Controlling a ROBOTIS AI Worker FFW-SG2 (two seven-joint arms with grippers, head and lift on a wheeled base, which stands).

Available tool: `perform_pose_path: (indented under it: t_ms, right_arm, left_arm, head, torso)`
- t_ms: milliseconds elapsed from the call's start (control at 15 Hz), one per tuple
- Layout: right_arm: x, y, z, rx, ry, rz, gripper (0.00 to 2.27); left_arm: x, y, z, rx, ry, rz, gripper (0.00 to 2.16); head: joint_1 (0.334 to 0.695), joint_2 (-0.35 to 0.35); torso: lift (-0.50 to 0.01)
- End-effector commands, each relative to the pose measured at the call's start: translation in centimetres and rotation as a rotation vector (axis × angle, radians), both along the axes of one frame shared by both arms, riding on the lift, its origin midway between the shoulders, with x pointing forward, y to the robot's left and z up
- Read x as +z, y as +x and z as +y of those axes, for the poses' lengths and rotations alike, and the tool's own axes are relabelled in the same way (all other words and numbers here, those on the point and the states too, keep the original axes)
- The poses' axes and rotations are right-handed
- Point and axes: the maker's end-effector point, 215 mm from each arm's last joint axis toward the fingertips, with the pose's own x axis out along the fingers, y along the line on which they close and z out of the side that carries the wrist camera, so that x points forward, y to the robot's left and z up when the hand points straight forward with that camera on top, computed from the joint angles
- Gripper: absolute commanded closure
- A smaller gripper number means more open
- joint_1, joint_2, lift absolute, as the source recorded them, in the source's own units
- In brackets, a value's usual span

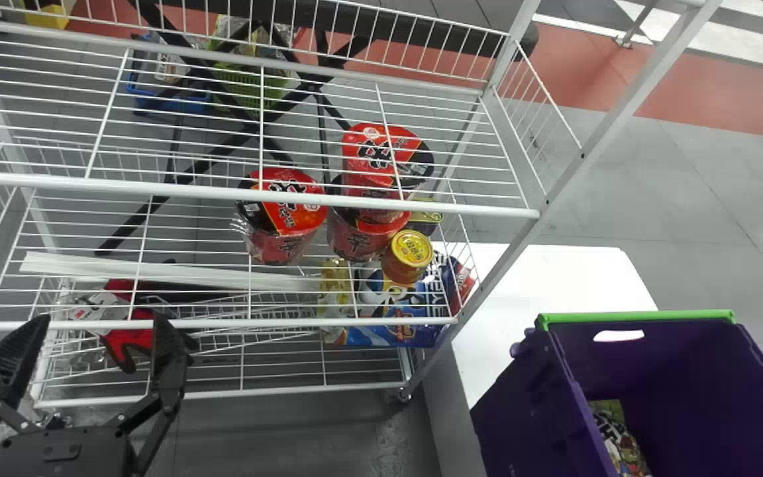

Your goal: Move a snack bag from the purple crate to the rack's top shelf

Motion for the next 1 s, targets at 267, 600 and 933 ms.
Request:
perform_pose_path:
  t_ms: [267, 600, 933]
  right_arm:
    - [-5.9, -2.6, 0.1, 0.124, -0.091, 0.238, 0.01]
    - [-13.0, -5.7, 0.1, 0.082, 0.007, 0.458, 0.0]
    - [-17.1, -8.2, -0.1, 0.064, 0.041, 0.588, 0.0]
  left_arm:
    - [-0.1, -0.2, 0.1, -0.005, 0.013, 0.003, 0.15]
    - [-0.4, -0.2, 0.3, -0.005, 0.021, 0.005, 0.15]
    - [-0.3, 0.3, 0.7, -0.003, 0.017, 0.002, 0.15]
  head:
    - [0.695, -0.35]
    - [0.695, -0.35]
    - [0.695, -0.35]
  torso:
    - [-0.457]
    - [-0.457]
    - [-0.457]
